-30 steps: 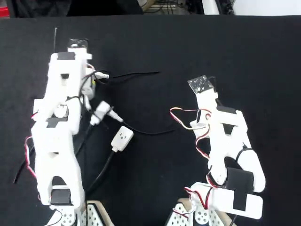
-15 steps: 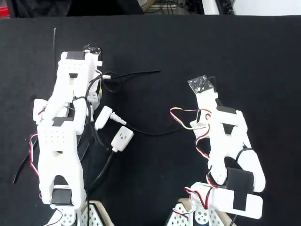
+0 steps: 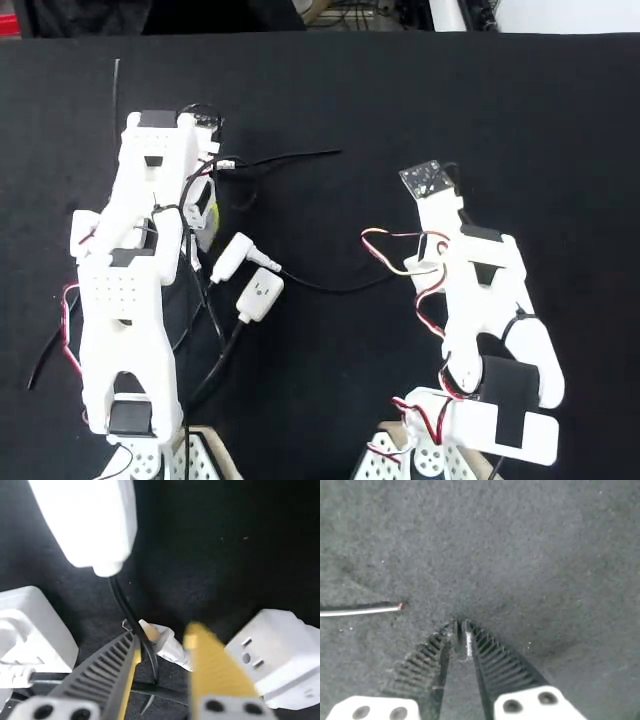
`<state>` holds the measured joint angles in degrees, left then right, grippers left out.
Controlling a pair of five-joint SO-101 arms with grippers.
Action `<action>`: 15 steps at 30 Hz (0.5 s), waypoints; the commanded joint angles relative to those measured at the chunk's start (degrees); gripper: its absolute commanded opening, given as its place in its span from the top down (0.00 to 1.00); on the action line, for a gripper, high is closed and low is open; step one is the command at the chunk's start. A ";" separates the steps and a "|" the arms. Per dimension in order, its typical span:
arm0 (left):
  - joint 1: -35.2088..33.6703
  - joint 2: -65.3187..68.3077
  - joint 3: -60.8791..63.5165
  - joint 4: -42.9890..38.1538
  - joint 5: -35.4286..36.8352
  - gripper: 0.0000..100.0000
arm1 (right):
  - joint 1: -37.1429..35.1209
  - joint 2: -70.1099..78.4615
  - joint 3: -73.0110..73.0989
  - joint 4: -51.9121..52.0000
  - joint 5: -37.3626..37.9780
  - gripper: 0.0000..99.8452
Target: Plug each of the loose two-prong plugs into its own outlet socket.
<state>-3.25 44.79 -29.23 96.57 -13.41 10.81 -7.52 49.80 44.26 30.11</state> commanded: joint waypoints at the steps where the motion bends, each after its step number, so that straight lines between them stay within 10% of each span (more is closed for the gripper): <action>1: 0.04 0.26 0.66 3.16 0.44 0.95 | 1.58 0.04 -1.10 -0.79 0.53 0.98; 15: 0.31 -14.51 10.86 4.22 3.60 0.97 | 1.58 0.04 -1.10 -0.79 0.53 0.98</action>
<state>-2.90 37.93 -21.14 99.56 -10.51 10.81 -7.52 49.80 44.26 30.11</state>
